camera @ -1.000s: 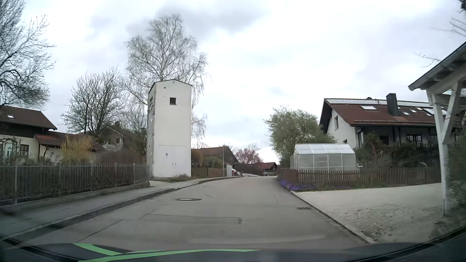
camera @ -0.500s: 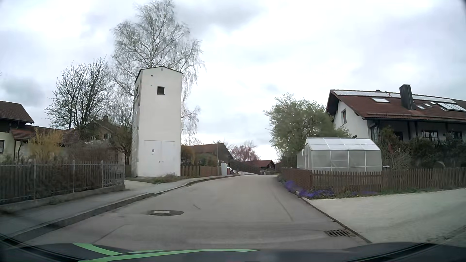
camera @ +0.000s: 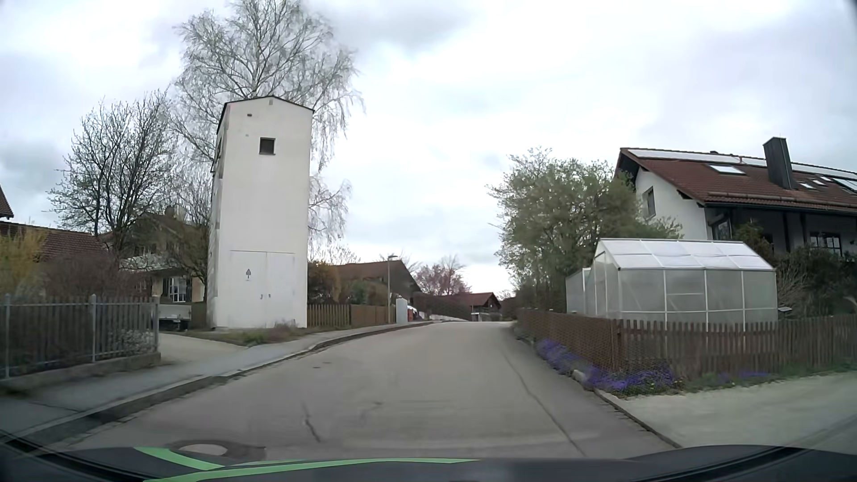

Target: Follow the waypoints while adhering to traffic rules and regulations

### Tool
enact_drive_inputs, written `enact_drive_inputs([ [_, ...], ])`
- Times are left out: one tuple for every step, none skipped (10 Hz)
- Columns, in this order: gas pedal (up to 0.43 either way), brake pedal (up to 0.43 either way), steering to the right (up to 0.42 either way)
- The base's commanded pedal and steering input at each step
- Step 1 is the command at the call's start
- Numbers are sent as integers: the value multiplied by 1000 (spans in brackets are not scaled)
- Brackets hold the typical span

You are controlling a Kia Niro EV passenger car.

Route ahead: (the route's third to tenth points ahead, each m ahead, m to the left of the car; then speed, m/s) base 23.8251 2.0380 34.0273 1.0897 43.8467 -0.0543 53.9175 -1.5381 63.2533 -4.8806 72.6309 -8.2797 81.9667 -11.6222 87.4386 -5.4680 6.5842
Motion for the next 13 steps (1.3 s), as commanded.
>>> enact_drive_inputs([
  [248, 0, 22],
  [248, 0, 22],
  [228, 0, 23],
  [228, 0, 24],
  [228, 0, 24],
  [228, 0, 24],
  [220, 0, 24],
  [209, 0, 24],
  [197, 0, 24],
  [177, 0, 24],
  [157, 0, 24],
  [138, 0, 24],
  [118, 0, 24],
])
